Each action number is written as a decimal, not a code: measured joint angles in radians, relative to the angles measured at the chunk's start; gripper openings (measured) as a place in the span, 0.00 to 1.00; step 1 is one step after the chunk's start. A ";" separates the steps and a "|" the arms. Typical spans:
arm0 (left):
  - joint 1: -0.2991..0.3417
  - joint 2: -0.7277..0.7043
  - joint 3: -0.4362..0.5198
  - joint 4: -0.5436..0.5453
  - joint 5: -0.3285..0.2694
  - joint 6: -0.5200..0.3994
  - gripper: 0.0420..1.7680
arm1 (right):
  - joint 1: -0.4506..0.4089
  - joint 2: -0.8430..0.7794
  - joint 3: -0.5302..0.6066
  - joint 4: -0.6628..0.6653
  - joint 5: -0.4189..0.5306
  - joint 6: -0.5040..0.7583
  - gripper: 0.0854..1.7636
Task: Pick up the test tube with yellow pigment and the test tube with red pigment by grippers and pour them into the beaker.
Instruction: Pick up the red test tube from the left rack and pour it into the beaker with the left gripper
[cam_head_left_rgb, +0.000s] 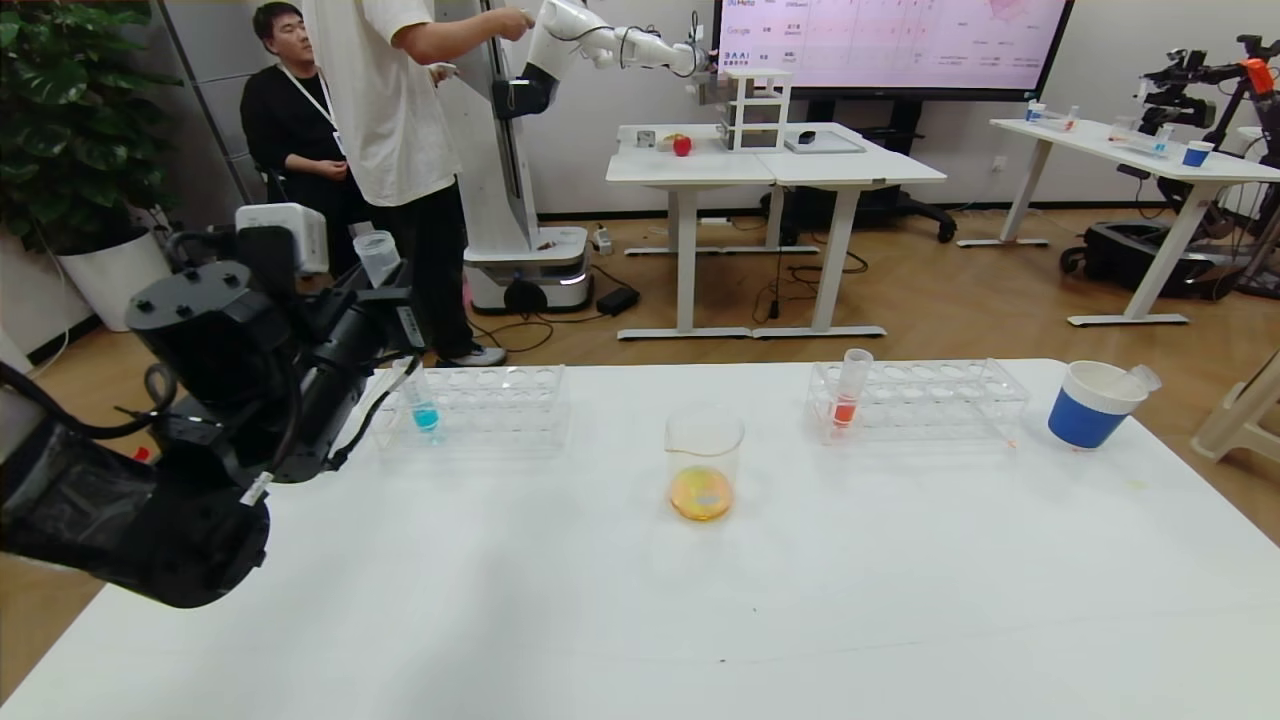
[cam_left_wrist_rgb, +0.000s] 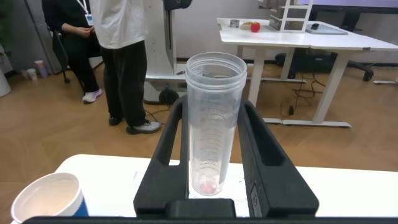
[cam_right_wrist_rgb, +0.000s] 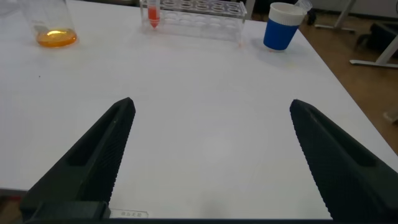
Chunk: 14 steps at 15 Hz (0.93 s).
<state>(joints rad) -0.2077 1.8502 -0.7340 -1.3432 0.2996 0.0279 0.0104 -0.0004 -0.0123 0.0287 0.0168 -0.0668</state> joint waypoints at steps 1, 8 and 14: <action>0.049 -0.005 0.010 0.010 -0.035 -0.021 0.27 | 0.000 0.000 0.000 0.000 0.000 0.000 0.98; 0.326 0.035 -0.021 0.065 -0.237 -0.074 0.27 | 0.000 0.000 0.000 0.000 0.000 0.000 0.98; 0.427 0.149 -0.092 0.053 -0.260 -0.087 0.27 | 0.000 0.000 0.000 0.000 0.000 0.000 0.98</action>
<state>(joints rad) 0.2198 1.9989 -0.8260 -1.2902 0.0398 -0.0591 0.0104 -0.0004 -0.0123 0.0291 0.0168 -0.0668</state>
